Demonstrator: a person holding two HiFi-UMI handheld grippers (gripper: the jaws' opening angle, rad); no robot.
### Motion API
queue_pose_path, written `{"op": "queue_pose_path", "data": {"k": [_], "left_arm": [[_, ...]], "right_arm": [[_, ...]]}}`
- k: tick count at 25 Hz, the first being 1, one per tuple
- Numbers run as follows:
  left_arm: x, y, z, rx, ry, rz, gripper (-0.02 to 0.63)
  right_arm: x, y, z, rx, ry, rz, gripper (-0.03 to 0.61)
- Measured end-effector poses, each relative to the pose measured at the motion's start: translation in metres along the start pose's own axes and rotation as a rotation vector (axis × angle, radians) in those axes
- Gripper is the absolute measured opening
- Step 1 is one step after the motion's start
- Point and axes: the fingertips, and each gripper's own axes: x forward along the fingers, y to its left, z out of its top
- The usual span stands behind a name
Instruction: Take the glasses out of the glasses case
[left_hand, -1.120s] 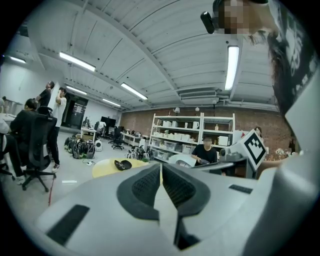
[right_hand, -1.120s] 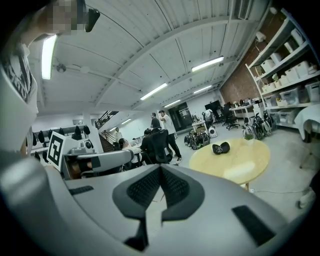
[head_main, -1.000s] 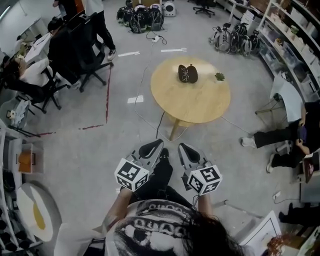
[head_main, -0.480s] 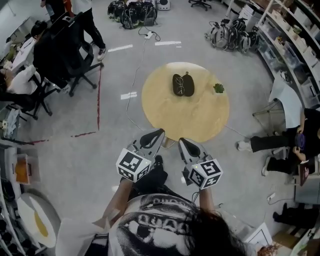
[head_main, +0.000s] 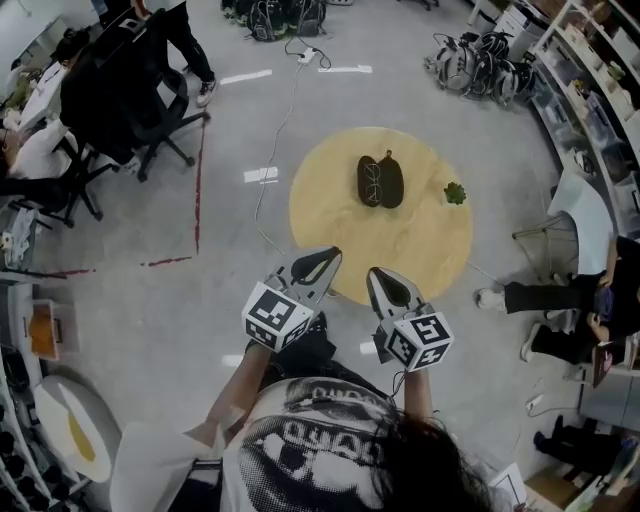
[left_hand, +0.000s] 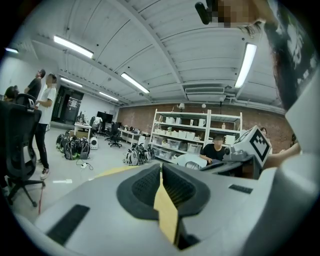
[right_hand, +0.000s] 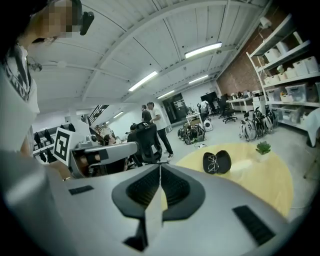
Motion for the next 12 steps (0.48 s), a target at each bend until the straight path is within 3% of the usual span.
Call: {"op": "queue_pose_path", "data": {"k": [12], "left_arm": [[0.015,0.015,-0.020,-0.051,0.063,-0.001,0.021]], "right_arm": [[0.037,-0.032,-0.013,0.046,0.092,-0.003,0.017]]}}
